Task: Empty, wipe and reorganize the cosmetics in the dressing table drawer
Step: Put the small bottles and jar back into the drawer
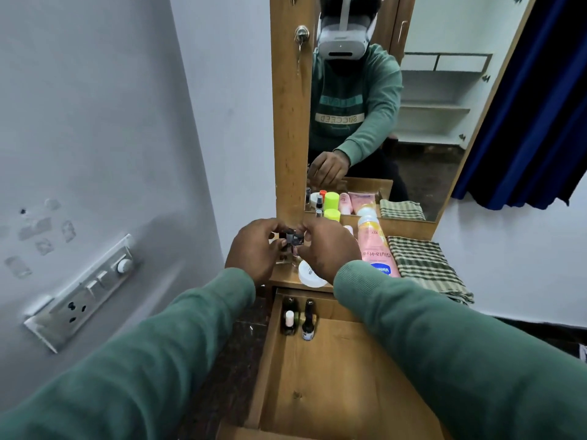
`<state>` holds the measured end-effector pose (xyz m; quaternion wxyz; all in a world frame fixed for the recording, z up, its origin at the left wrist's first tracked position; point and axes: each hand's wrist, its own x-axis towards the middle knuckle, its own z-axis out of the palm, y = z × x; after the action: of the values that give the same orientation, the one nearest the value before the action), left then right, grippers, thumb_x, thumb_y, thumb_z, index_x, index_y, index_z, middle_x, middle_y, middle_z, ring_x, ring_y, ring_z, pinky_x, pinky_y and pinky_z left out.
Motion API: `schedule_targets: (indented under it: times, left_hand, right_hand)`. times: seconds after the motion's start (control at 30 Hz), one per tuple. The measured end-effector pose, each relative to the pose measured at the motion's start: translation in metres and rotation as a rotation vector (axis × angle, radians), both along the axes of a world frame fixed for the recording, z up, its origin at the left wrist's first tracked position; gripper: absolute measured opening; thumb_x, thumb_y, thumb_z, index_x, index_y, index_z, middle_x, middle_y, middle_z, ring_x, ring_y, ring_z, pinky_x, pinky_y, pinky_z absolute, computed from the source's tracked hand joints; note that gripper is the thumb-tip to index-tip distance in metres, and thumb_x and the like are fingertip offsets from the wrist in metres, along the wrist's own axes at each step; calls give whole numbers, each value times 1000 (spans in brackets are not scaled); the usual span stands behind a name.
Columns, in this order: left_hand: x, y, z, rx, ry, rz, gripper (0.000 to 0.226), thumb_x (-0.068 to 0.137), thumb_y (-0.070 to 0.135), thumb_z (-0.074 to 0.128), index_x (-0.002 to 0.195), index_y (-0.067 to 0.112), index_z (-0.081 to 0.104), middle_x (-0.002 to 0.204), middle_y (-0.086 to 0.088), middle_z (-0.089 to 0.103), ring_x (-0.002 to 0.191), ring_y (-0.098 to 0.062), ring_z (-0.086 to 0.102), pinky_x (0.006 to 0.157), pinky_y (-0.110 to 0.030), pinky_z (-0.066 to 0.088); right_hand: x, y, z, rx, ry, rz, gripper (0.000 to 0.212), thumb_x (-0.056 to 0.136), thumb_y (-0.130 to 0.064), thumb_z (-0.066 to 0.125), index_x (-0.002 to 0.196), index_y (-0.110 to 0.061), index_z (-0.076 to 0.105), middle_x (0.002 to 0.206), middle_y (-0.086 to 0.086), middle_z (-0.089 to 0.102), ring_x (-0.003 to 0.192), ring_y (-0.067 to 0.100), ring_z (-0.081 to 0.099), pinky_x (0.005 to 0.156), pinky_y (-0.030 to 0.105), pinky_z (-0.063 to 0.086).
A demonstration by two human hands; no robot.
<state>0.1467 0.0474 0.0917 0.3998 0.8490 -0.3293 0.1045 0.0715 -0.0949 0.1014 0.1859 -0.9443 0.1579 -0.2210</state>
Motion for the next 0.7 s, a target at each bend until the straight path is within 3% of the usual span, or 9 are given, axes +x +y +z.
schedule_targets:
  times: [0.1,0.3,0.43,0.6,0.7]
  left_hand:
    - [2,-2,-5,-6,-17,-22,27,94,6,66,112,25,73,111,7,71,97,-11,61,86,-25,49]
    - [3,-6,-10,-35,-37,-10,27,94,5,64,102,31,68,98,14,66,87,-9,61,72,-12,43]
    - [-3,-3,-6,-45,-40,-42,28,93,4,64,98,32,67,94,15,65,86,-5,62,73,-16,49]
    - [-13,13,21,-105,-59,-73,28,91,4,68,97,32,68,90,16,68,81,-1,65,66,-5,46]
    - [-28,27,35,-104,-49,-115,27,91,4,69,96,31,68,88,15,70,81,-2,67,69,-11,51]
  right_hand:
    - [4,3,-10,-29,-4,27,17,84,-24,78,95,-29,67,96,-3,69,81,21,61,63,29,40]
    - [9,9,-16,-32,-28,20,16,86,-17,75,93,-24,62,94,2,69,82,28,63,67,34,49]
    - [6,12,-10,44,-50,29,13,86,-17,72,87,-25,62,90,0,69,82,26,63,69,35,51]
    - [-9,16,19,116,-140,58,16,84,-15,75,91,-26,66,93,-4,71,85,21,64,72,36,54]
    - [-27,19,31,115,-138,63,18,83,-18,78,92,-30,67,92,-9,71,84,16,64,70,34,54]
